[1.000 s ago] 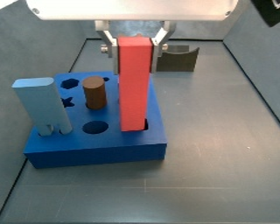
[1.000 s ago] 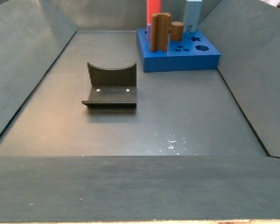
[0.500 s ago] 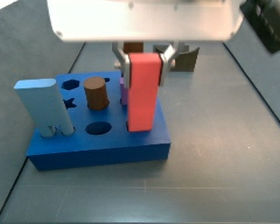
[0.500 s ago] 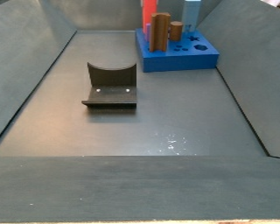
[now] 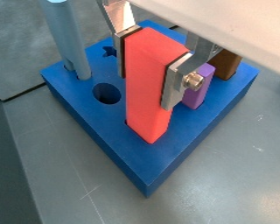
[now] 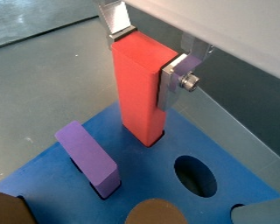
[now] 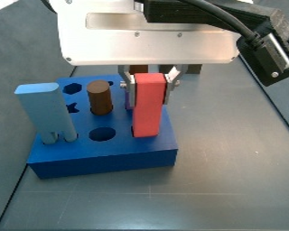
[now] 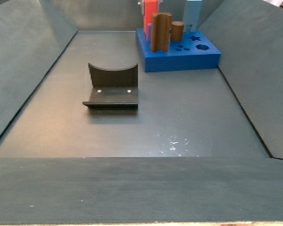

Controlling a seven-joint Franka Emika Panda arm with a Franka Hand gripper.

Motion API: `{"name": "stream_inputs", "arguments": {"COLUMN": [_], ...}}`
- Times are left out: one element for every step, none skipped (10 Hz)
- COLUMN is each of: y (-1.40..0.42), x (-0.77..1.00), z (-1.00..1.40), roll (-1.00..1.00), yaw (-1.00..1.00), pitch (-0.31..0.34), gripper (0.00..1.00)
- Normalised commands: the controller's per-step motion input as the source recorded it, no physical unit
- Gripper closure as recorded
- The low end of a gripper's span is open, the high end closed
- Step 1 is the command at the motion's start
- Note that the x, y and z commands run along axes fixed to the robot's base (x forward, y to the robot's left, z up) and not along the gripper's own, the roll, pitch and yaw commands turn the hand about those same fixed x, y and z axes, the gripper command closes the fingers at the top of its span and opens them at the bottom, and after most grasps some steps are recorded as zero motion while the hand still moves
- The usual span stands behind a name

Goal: Pick up the rectangle object. Move up. Move to above the board. Insert the rectangle object.
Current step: Insert the rectangle object.

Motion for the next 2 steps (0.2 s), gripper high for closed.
{"name": "stream_inputs", "arguments": {"y": [0.01,0.00], "x": [0.00,0.00], "z": [-0.09,0.00], "roll": [-0.06,0.00], "yaw": [0.00,0.00], "pitch": [-0.076,0.000], "gripper": [1.00,1.00]}}
